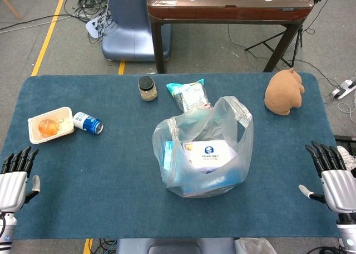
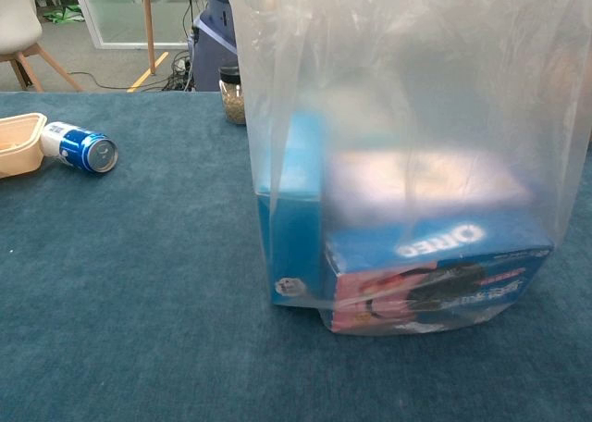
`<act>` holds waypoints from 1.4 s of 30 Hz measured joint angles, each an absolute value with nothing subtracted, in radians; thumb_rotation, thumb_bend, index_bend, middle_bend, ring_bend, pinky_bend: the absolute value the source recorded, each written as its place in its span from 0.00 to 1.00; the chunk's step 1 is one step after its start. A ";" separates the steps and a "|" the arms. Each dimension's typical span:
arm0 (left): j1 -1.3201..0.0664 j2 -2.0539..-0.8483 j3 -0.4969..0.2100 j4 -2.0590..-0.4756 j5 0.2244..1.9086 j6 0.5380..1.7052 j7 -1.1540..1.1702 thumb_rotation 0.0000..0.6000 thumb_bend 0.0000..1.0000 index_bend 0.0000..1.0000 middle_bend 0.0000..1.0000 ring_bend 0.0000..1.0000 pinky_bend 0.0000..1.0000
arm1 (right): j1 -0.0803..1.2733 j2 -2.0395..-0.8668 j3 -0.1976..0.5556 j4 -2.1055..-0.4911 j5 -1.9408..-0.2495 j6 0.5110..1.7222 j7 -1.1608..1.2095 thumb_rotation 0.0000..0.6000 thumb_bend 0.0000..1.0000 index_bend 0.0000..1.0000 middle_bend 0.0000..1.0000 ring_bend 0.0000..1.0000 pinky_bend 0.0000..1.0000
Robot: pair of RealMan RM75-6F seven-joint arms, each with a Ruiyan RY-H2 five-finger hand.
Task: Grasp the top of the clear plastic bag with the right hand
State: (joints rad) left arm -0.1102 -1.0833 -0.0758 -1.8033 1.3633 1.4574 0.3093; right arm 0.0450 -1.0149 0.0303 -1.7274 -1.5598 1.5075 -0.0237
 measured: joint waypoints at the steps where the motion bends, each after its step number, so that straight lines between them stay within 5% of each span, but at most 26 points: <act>1: -0.111 -1.084 -0.076 -1.803 1.364 1.458 0.311 1.00 0.57 0.00 0.00 0.00 0.00 | 0.045 -1.015 0.030 -1.727 -1.560 1.507 -0.022 1.00 0.00 0.00 0.03 0.00 0.00; 19: -0.104 -1.080 -0.071 -1.821 1.372 1.475 0.307 1.00 0.57 0.00 0.00 0.00 0.00 | 0.080 -0.970 0.064 -1.742 -1.582 1.506 0.065 1.00 0.00 0.00 0.11 0.00 0.00; 42: -0.089 -1.070 -0.068 -1.834 1.369 1.494 0.304 1.00 0.57 0.00 0.00 0.00 0.00 | 0.374 -0.780 0.146 -1.878 -1.638 1.190 0.323 1.00 0.00 0.01 0.11 0.00 0.00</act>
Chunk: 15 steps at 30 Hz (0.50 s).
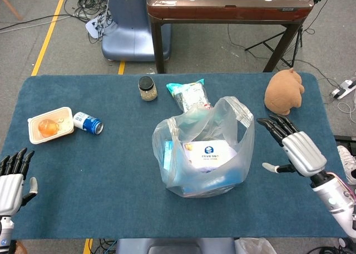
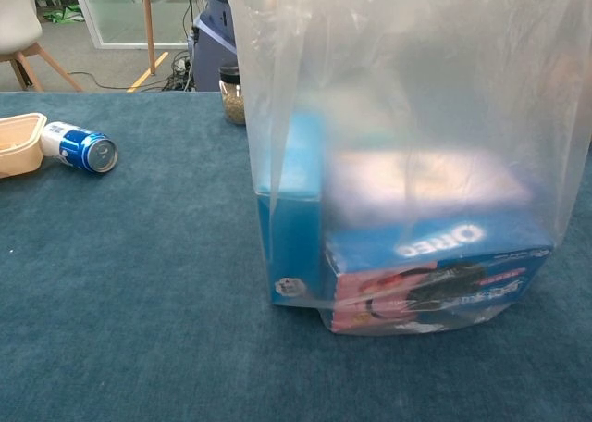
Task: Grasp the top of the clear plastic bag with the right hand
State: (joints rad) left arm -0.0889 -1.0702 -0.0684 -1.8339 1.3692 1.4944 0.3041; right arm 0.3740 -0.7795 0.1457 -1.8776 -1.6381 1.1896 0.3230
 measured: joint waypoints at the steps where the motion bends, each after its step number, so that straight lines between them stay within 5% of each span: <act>1: -0.088 -1.070 -0.068 -1.835 1.369 1.494 0.304 1.00 0.57 0.00 0.00 0.00 0.00 | 0.385 -0.777 0.149 -1.880 -1.638 1.178 0.333 1.00 0.00 0.01 0.11 0.00 0.00; 15: -0.069 -1.055 -0.063 -1.843 1.375 1.519 0.292 1.00 0.57 0.00 0.00 0.00 0.00 | 0.545 -0.773 0.174 -1.925 -1.696 1.049 0.500 1.00 0.00 0.01 0.11 0.00 0.00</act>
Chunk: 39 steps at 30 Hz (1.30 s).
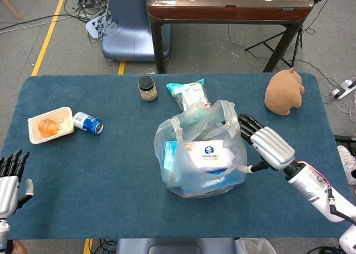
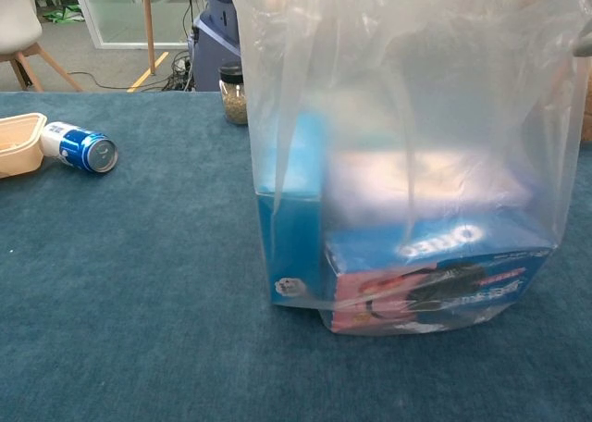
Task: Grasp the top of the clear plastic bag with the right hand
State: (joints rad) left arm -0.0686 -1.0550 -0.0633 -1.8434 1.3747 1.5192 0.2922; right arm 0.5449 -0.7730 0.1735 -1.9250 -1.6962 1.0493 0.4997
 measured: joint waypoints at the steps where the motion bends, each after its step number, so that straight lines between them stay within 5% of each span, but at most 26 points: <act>1: -0.067 -1.054 -0.063 -1.845 1.377 1.522 0.290 1.00 0.57 0.00 0.00 0.00 0.00 | 0.554 -0.773 0.173 -1.928 -1.704 1.044 0.519 1.00 0.00 0.01 0.11 0.00 0.00; 16: -0.056 -1.042 -0.062 -1.857 1.375 1.528 0.285 1.00 0.57 0.00 0.00 0.00 0.00 | 0.689 -0.810 0.124 -1.887 -1.787 0.985 0.940 1.00 0.00 0.04 0.15 0.00 0.00; 28: -0.050 -1.035 -0.061 -1.875 1.381 1.538 0.297 1.00 0.57 0.00 0.00 0.00 0.00 | 0.761 -0.857 0.071 -1.813 -1.875 1.070 1.290 1.00 0.00 0.07 0.19 0.04 0.00; 39: -0.052 -1.034 -0.060 -1.884 1.379 1.530 0.312 1.00 0.57 0.00 0.00 0.00 0.00 | 0.794 -0.834 -0.079 -1.730 -2.003 1.185 1.548 1.00 0.00 0.07 0.19 0.04 0.00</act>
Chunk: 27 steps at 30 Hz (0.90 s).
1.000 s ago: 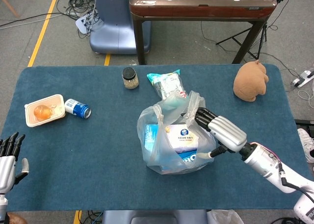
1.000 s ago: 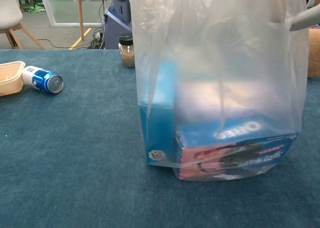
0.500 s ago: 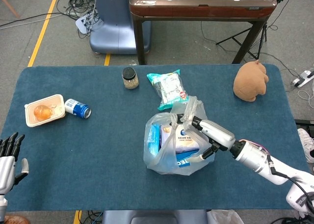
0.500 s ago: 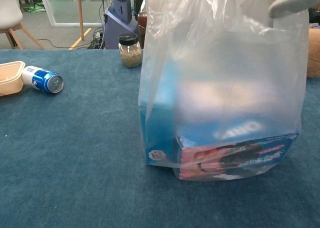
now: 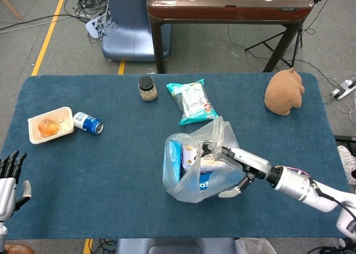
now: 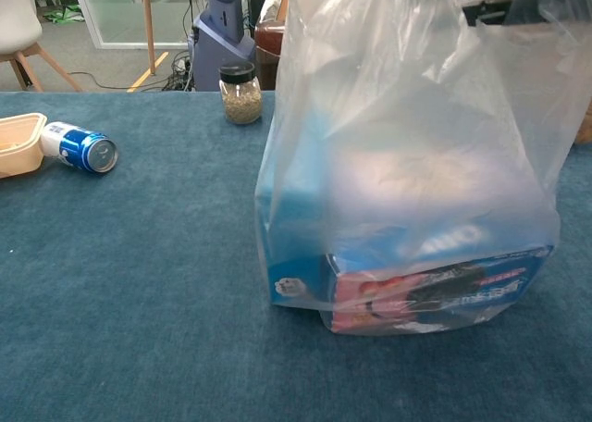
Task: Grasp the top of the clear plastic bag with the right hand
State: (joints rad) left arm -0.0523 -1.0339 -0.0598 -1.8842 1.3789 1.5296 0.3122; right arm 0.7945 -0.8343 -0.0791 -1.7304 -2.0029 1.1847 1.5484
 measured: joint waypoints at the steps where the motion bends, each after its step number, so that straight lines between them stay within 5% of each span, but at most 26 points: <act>1: -0.054 -1.035 -0.060 -1.884 1.378 1.527 0.315 1.00 0.57 0.00 0.00 0.00 0.00 | 0.795 -0.832 -0.088 -1.728 -2.006 1.187 1.549 1.00 0.00 0.07 0.19 0.04 0.00; 17: -0.050 -1.038 -0.057 -1.883 1.364 1.523 0.323 1.00 0.57 0.00 0.00 0.00 0.00 | 0.821 -0.816 -0.169 -1.726 -2.008 1.163 1.487 1.00 0.00 0.07 0.19 0.04 0.00; 27: -0.050 -1.039 -0.057 -1.885 1.368 1.525 0.322 1.00 0.57 0.00 0.00 0.00 0.00 | 0.884 -0.857 -0.154 -1.740 -2.016 1.158 1.493 1.00 0.00 0.07 0.19 0.05 0.00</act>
State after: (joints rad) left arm -0.0505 -1.0386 -0.0570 -1.8852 1.3685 1.5246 0.3222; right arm 0.8839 -0.8572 -0.1541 -1.7398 -2.0158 1.1578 1.4935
